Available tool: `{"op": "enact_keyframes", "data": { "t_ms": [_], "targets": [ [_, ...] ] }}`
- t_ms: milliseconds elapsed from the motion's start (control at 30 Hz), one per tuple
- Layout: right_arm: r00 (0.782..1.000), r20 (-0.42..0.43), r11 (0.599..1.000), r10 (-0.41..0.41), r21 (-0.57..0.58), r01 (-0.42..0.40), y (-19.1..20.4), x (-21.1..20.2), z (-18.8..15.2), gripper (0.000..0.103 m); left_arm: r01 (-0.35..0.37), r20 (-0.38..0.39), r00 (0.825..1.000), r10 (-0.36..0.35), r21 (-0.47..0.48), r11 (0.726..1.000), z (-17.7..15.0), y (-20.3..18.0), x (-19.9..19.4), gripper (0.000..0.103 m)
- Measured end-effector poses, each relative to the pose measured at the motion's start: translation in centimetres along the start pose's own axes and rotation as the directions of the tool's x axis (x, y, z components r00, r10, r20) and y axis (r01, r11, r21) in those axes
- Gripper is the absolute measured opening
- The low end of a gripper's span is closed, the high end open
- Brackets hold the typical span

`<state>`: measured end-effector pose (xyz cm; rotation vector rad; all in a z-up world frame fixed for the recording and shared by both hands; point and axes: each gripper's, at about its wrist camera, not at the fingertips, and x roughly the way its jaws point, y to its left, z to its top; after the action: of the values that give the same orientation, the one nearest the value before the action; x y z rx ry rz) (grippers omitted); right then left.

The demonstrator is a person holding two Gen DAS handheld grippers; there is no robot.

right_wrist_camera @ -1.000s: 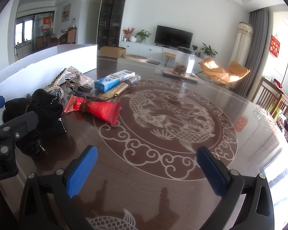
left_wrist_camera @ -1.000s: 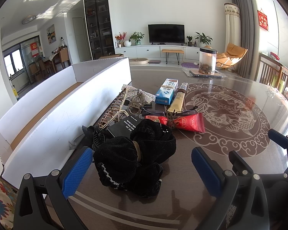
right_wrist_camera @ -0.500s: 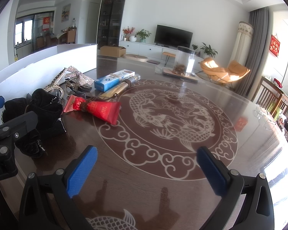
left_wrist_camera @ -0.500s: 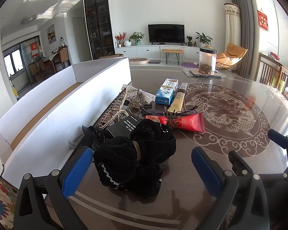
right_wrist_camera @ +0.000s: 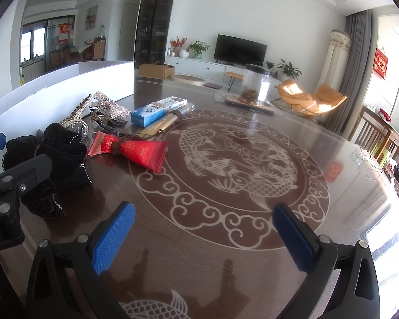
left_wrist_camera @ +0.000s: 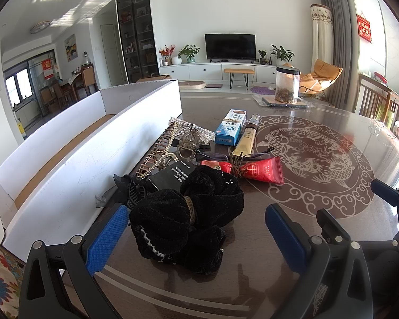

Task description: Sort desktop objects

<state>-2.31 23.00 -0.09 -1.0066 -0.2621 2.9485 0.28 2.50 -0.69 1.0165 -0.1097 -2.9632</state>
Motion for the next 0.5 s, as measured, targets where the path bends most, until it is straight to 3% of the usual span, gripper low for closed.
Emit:
{"op": "enact_keyframes", "data": {
  "t_ms": [500],
  "targets": [
    [1.000, -0.004, 1.000, -0.002, -0.002, 0.002, 0.08, 0.15, -0.07, 0.103, 0.000, 0.000, 1.000, 0.000, 0.001, 1.000, -0.01, -0.03, 0.01, 0.103]
  ]
}}
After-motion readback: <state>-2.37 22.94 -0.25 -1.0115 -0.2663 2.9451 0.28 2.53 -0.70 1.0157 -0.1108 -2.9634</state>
